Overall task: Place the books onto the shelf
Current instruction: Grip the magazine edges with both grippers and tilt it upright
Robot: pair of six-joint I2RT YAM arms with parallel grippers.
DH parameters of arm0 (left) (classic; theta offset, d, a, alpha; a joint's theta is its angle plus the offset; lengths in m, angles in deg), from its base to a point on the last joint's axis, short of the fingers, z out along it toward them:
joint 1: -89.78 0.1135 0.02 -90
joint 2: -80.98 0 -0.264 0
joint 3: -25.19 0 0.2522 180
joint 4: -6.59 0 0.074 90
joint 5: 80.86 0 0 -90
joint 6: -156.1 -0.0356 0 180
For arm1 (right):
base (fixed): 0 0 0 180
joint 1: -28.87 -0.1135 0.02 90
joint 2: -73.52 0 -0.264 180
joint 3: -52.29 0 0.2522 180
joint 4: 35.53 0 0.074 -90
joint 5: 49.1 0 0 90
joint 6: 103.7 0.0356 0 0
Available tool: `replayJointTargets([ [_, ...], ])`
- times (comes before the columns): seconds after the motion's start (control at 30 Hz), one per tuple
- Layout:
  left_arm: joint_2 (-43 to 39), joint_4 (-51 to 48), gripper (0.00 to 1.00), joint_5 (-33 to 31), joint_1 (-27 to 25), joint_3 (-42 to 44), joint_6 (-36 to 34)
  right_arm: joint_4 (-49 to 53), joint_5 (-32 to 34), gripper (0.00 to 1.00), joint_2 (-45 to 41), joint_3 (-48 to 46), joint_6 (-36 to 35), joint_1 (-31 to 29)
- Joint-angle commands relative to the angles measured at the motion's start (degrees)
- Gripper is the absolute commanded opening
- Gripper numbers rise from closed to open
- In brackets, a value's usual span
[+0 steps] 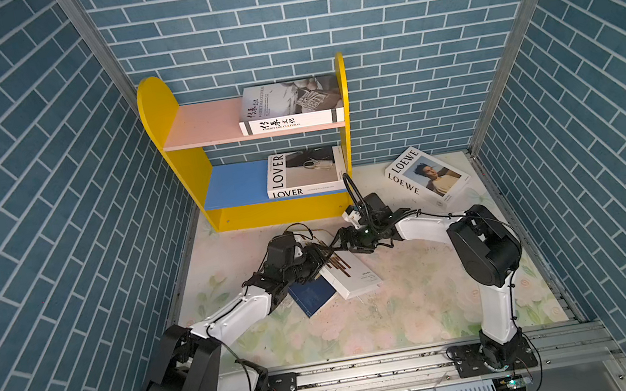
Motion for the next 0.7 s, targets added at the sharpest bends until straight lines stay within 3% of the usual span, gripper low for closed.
replayJointTargets([
  [0.0, -3.22, -3.94, 0.55, 0.30, -0.41, -3.09, -2.38, 2.26, -0.85, 0.88, 0.17, -0.04, -0.94, -1.06],
  [0.3, -4.37, -9.93, 0.32, -4.47, -0.48, -2.62, -0.80, 1.74, -0.82, 0.88, -0.68, 0.56, -0.59, -0.90],
  [0.5, -5.84, -11.82, 0.27, -5.63, -0.51, -2.47, -0.53, 2.43, -0.29, 0.89, -2.95, 0.90, -0.59, -0.66],
  [0.67, -10.81, -17.84, 0.23, -5.72, -0.43, -4.95, -3.07, 6.02, 3.03, 0.89, -10.66, 1.49, -1.48, 1.35],
])
